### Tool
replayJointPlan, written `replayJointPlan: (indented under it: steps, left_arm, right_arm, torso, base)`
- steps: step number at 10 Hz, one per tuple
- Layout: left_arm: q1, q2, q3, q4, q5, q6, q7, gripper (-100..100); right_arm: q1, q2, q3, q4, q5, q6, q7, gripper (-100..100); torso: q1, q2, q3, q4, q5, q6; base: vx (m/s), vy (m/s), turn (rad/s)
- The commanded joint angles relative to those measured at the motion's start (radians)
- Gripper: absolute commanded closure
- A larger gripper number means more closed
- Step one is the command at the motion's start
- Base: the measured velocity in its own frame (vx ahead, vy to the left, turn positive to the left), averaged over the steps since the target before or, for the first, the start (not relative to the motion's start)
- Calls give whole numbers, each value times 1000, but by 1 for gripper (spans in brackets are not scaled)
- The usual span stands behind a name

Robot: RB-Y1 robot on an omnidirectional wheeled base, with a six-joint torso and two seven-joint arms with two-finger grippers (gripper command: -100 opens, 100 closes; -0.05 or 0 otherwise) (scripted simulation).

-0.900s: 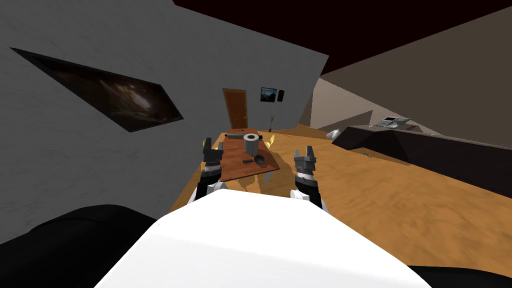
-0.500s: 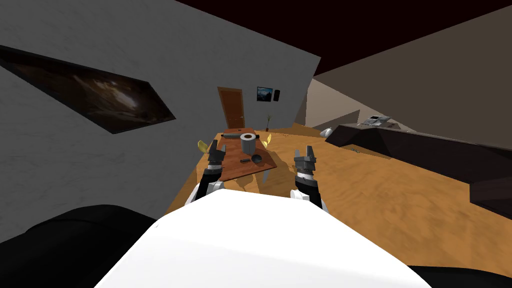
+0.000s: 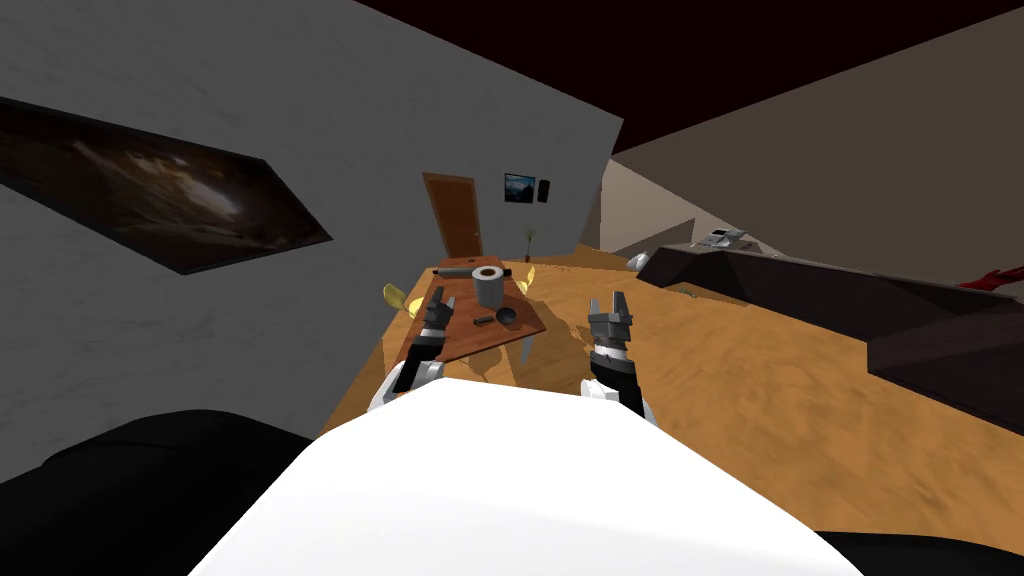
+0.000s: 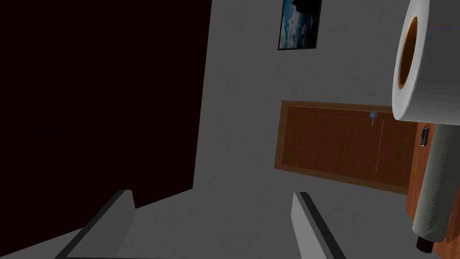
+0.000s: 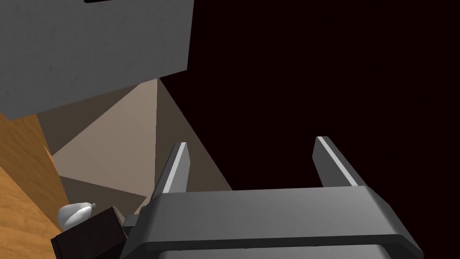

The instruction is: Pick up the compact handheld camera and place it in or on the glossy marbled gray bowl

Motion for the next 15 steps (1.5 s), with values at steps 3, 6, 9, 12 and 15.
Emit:
replayJointPlan:
  steps: [3, 6, 9, 12, 15]
  left_arm:
    - [-39, 53, 34, 96, 0, 85, 38, -100]
    - [-60, 76, 50, 154, 1, 126, 54, -100]
    - [-103, 123, 83, 251, 5, 204, 85, -100]
    - [-126, 146, 101, 318, 8, 266, 100, -100]
    - [-174, 193, 137, 418, 19, 340, 128, -100]
  right_arm:
    - [0, 0, 0, 0, 0, 0, 0, 0]
    - [0, 0, 0, 0, 0, 0, 0, 0]
    - [0, 0, 0, 0, 0, 0, 0, 0]
    - [0, 0, 0, 0, 0, 0, 0, 0]
    - [0, 0, 0, 0, 0, 0, 0, 0]
  torso:
    - [0, 0, 0, 0, 0, 0]
    - [-1, 0, 0, 0, 0, 0]
    - [1, -1, 0, 0, 0, 0]
    - [-1, -1, 0, 0, 0, 0]
    - [0, -1, 0, 0, 0, 0]
  base:
    - [-25, -36, -115]
    - [-21, -43, -95]
    - [-12, -31, -133]
    - [-14, -42, -121]
    - [-12, -38, -146]
